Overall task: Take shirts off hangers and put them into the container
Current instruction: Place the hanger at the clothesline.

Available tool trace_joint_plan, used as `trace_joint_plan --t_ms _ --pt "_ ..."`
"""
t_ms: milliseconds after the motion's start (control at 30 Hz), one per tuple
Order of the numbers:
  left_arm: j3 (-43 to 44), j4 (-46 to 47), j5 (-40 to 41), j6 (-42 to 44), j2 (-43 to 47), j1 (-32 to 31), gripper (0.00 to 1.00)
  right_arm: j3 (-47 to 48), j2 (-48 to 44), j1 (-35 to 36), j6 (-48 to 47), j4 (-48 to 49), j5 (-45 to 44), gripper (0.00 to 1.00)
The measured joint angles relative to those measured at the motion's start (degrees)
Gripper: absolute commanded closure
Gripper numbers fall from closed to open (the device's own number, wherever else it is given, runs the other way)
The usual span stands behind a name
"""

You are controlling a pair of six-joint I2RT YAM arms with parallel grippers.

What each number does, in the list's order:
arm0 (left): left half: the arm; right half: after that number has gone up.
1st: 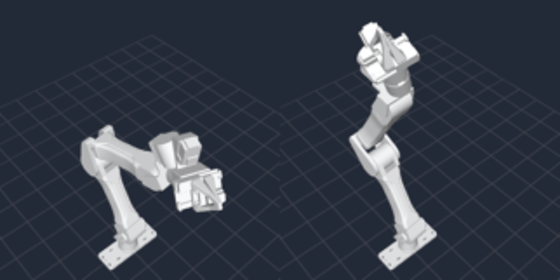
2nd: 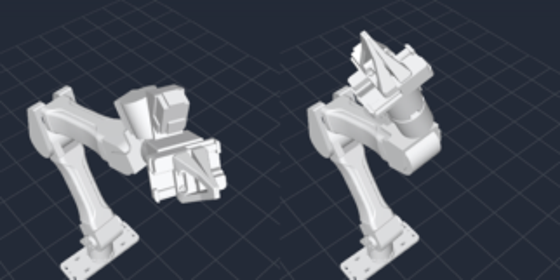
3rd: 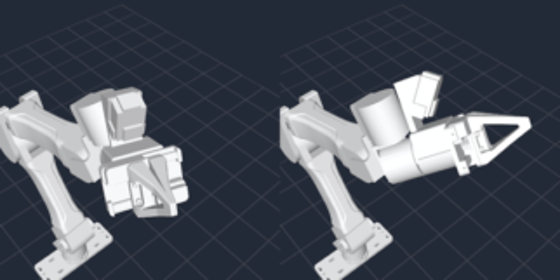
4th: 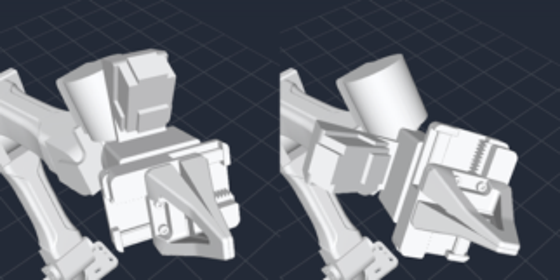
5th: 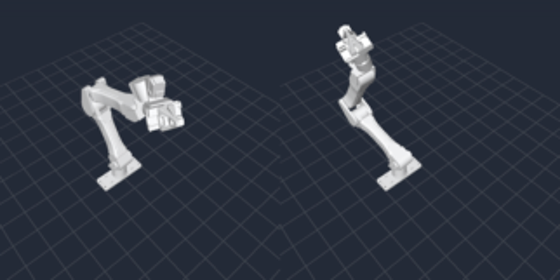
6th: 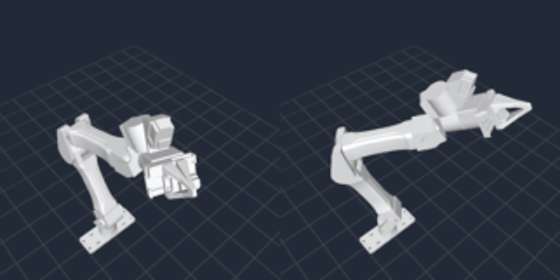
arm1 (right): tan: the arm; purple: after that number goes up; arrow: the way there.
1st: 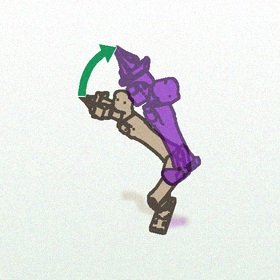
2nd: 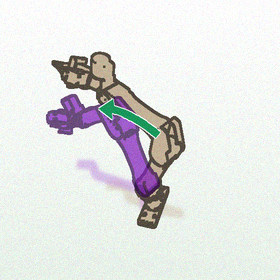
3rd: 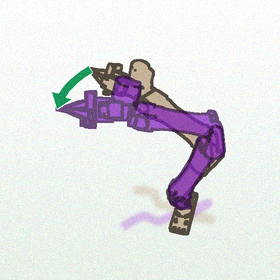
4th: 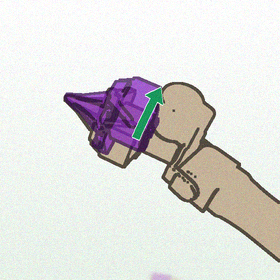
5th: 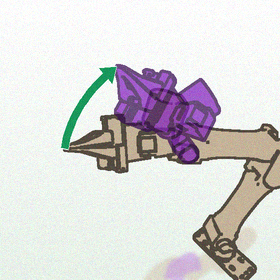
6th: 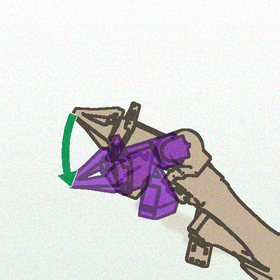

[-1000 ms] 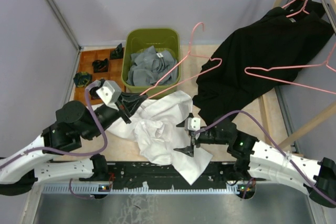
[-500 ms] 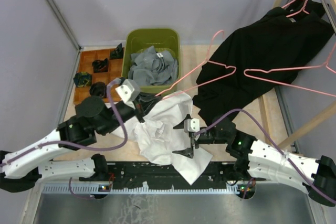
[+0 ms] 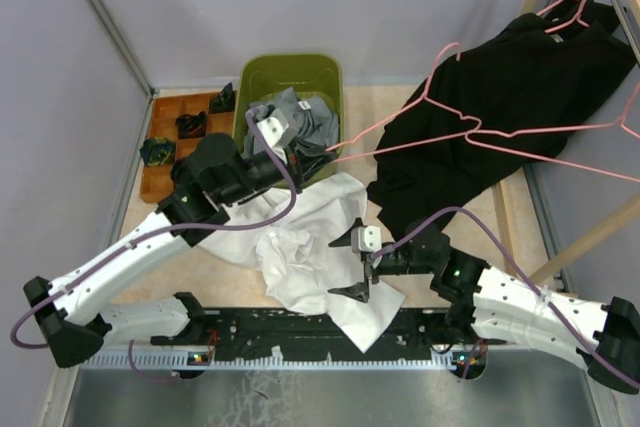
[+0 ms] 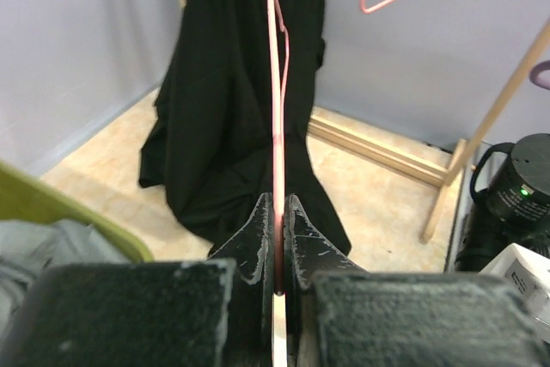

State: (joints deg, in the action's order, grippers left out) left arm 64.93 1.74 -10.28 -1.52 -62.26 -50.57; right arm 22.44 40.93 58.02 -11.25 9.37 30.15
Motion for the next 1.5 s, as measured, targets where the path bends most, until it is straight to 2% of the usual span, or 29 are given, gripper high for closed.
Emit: trace_joint_plan --t_ms 333,500,633,767,933,1200,1500 --pt "1.5 10.1 -16.4 -2.1 -8.0 4.8 1.0 -0.3 -1.6 0.0 0.0 -0.9 0.0 0.01" --pt "3.3 18.9 -26.0 -3.0 -13.7 8.2 1.0 -0.3 -2.1 0.0 -0.1 -0.9 0.0 0.01" --pt "7.5 28.6 -32.8 -7.1 -21.4 9.9 1.0 -0.3 -2.1 0.0 -0.2 -1.0 0.2 0.01" --pt "12.3 36.8 -36.4 -12.3 -28.5 10.2 1.0 -0.3 -2.1 0.0 -0.2 -1.7 0.5 0.01" --pt "19.4 41.7 -38.6 -16.9 -34.7 10.2 1.0 -0.7 -2.4 0.0 -0.1 -2.3 0.6 0.01" --pt "34.1 43.0 -40.6 -21.8 -44.8 9.8 1.0 -1.0 -2.6 0.0 -0.1 -2.6 0.6 0.01" --pt "49.3 34.4 -40.0 -21.4 -54.5 7.0 1.0 -1.0 -1.6 0.0 -0.1 -2.6 0.6 0.01"
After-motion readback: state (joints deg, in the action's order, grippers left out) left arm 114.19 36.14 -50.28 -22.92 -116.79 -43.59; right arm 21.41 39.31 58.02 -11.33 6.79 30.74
